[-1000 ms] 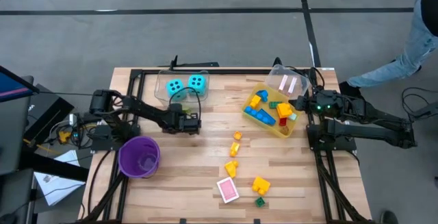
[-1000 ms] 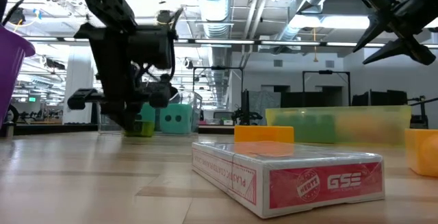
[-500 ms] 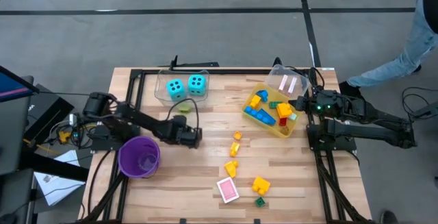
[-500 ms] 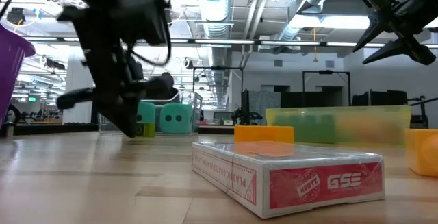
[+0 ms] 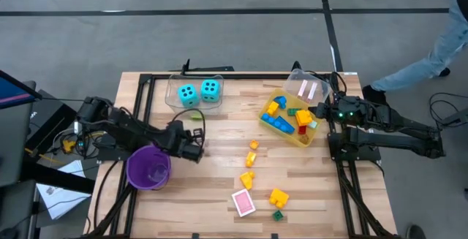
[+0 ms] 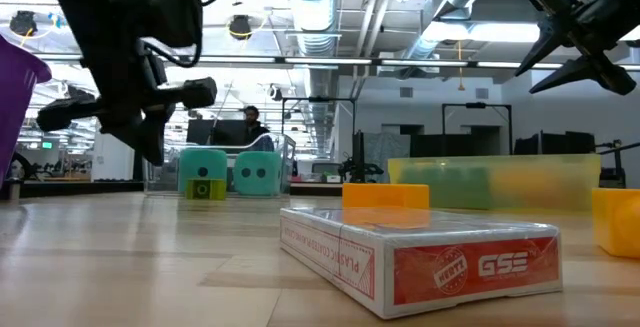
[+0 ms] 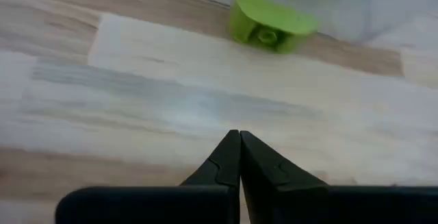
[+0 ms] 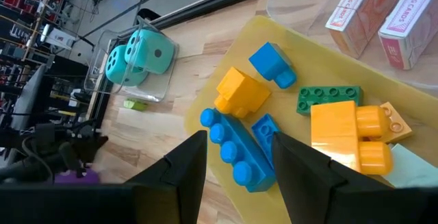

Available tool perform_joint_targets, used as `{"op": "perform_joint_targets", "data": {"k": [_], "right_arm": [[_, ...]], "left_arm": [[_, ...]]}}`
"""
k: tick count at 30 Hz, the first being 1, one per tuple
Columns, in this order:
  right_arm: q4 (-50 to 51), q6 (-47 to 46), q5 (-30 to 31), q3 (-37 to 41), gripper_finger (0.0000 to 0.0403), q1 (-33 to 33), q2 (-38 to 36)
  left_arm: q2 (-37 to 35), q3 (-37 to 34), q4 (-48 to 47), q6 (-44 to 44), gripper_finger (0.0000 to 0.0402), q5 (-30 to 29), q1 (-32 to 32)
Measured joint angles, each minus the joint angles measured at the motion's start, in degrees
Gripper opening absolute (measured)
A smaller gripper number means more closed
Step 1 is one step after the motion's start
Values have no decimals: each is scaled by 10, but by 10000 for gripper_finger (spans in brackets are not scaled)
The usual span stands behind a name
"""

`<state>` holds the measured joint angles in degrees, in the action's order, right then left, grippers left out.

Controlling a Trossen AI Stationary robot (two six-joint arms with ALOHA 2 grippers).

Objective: Pick & Place Toys
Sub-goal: Put the green game piece into the yellow bin

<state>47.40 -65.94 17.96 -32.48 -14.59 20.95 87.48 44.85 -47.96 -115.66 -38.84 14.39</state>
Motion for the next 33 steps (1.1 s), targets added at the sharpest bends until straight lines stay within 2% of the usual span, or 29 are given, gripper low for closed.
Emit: {"op": "perform_joint_targets", "data": {"k": [4,10,17,26,30,33], "right_arm": [[1,4,1,0,157,0,0],[2,15,1,0,157,0,0],[2,15,1,0,157,0,0],[3,11,-4,0,157,0,0],[3,10,-14,0,157,0,0],[3,10,-15,0,157,0,0]], "left_arm": [[0,-16,40,18,0,-18,-43],[0,-45,165,158,0,-20,-114],[13,-52,184,200,0,-38,-164],[74,-51,251,233,0,-32,-177],[80,-51,277,245,0,17,-162],[70,-48,309,250,0,51,-113]]}}
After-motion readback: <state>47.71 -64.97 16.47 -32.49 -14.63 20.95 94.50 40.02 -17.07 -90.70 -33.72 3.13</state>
